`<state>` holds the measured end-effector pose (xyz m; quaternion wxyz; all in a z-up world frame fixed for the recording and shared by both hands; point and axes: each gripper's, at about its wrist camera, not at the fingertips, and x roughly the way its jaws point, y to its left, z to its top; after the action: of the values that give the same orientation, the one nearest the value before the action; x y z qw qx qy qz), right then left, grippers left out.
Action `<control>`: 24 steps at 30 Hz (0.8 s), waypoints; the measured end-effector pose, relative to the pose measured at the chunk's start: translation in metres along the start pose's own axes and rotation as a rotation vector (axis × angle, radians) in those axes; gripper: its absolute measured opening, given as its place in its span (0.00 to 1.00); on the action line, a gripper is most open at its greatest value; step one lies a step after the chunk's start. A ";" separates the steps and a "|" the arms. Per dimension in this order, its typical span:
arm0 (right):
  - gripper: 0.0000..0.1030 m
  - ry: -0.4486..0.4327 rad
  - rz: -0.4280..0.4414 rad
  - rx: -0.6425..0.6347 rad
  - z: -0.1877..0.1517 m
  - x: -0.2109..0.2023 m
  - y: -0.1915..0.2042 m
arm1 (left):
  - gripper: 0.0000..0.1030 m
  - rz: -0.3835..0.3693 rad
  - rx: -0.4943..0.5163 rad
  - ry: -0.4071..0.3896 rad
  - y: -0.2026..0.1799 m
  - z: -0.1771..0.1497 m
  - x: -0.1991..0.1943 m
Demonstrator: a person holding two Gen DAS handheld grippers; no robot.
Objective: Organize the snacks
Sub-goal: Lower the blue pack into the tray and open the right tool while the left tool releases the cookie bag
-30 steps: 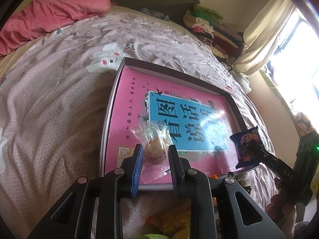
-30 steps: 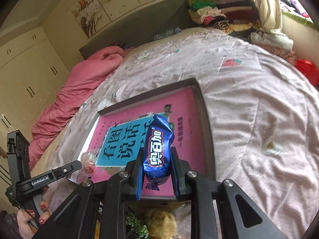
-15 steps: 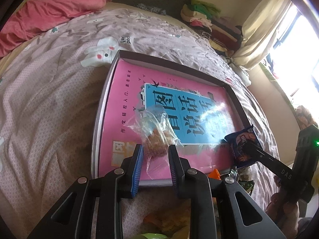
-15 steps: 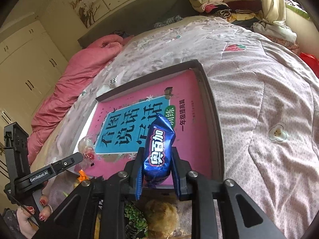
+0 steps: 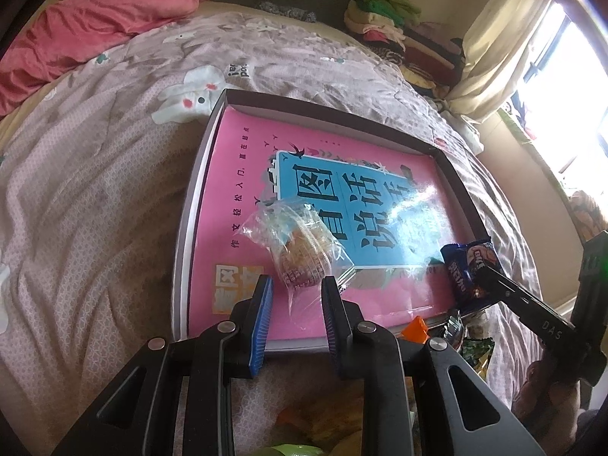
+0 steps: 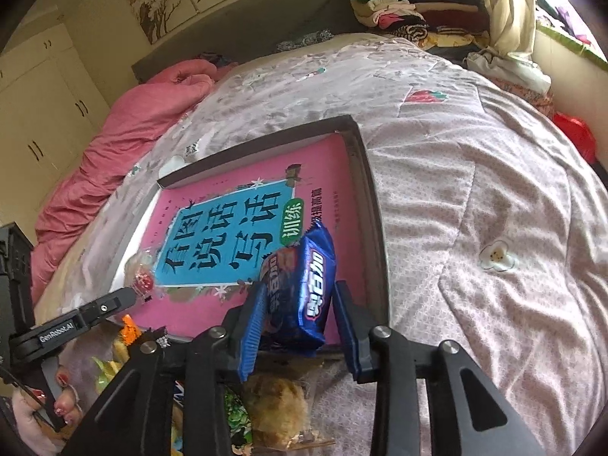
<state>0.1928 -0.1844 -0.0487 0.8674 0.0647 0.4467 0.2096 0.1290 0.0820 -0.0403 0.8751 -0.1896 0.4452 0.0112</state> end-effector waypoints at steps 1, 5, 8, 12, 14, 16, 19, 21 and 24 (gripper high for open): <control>0.36 -0.003 -0.013 -0.009 0.000 -0.001 0.001 | 0.27 0.002 0.003 0.001 0.000 0.000 0.000; 0.36 -0.006 -0.050 -0.040 -0.001 -0.002 0.004 | 0.33 0.008 0.018 0.005 -0.002 0.000 0.000; 0.36 -0.008 -0.059 -0.051 -0.002 -0.004 0.005 | 0.41 0.011 0.027 0.007 -0.004 -0.001 -0.001; 0.37 -0.014 -0.057 -0.053 -0.003 -0.006 0.006 | 0.42 0.012 0.032 0.010 -0.005 -0.001 -0.001; 0.39 -0.017 -0.052 -0.051 -0.004 -0.007 0.005 | 0.45 0.011 0.033 0.012 -0.005 -0.001 -0.001; 0.41 -0.019 -0.048 -0.050 -0.004 -0.008 0.005 | 0.49 0.010 0.033 0.011 -0.005 -0.001 -0.002; 0.46 -0.030 -0.045 -0.046 -0.004 -0.011 0.004 | 0.53 0.011 0.035 0.010 -0.005 -0.002 -0.002; 0.46 -0.039 -0.039 -0.043 -0.004 -0.013 0.004 | 0.53 0.014 0.035 0.010 -0.004 -0.002 -0.002; 0.46 -0.046 -0.035 -0.038 -0.004 -0.015 0.003 | 0.55 0.018 0.036 0.011 -0.004 -0.002 -0.005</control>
<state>0.1812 -0.1887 -0.0384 0.8820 0.0453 0.4237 0.2012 0.1256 0.0784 -0.0364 0.8757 -0.1699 0.4518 0.0101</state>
